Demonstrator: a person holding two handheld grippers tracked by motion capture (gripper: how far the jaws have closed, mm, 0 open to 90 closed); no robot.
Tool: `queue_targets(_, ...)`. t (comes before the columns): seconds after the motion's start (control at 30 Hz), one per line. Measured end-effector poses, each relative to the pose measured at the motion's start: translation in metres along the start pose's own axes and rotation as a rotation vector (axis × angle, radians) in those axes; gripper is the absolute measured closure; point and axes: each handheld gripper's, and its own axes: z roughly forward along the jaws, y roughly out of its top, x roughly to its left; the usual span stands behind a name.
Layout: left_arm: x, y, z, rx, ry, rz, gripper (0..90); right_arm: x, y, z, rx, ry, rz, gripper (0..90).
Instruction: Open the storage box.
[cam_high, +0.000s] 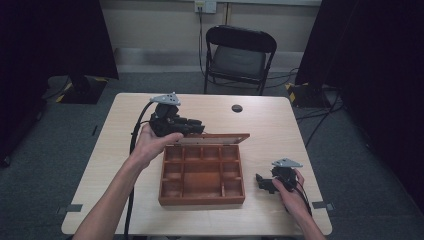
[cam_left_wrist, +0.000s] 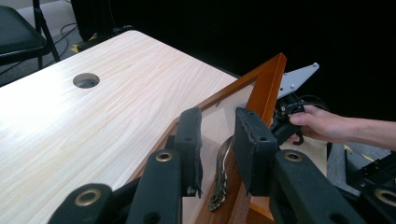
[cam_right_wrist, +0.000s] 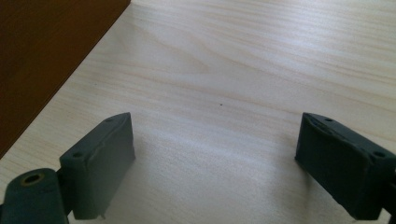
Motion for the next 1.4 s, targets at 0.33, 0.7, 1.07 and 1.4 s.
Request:
queue_targets(0.33, 0.0023, 0.0027, -0.0001, -0.003, 0.012, 0.009, 70.6, 0.0000, 0.0000, 0.0000, 0.000, 0.001, -0.001, 10.7)
queue_targets(0.7, 0.0033, 0.0047, 0.0001, -0.010, 0.028, 0.010, 69.1, -0.0002, 0.0001, 0.0001, 0.000, 0.002, -0.002, 10.7)
queue_targets(1.07, 0.0026, 0.0047, 0.0011, -0.012, 0.036, 0.008, 69.8, -0.0002, 0.0001, 0.0001, 0.000, 0.001, -0.002, 10.7)
queue_targets(1.4, 0.0032, 0.0042, 0.0014, -0.016, 0.029, 0.002, 69.5, -0.0002, 0.0001, 0.0001, 0.000, 0.002, -0.002, 10.7)
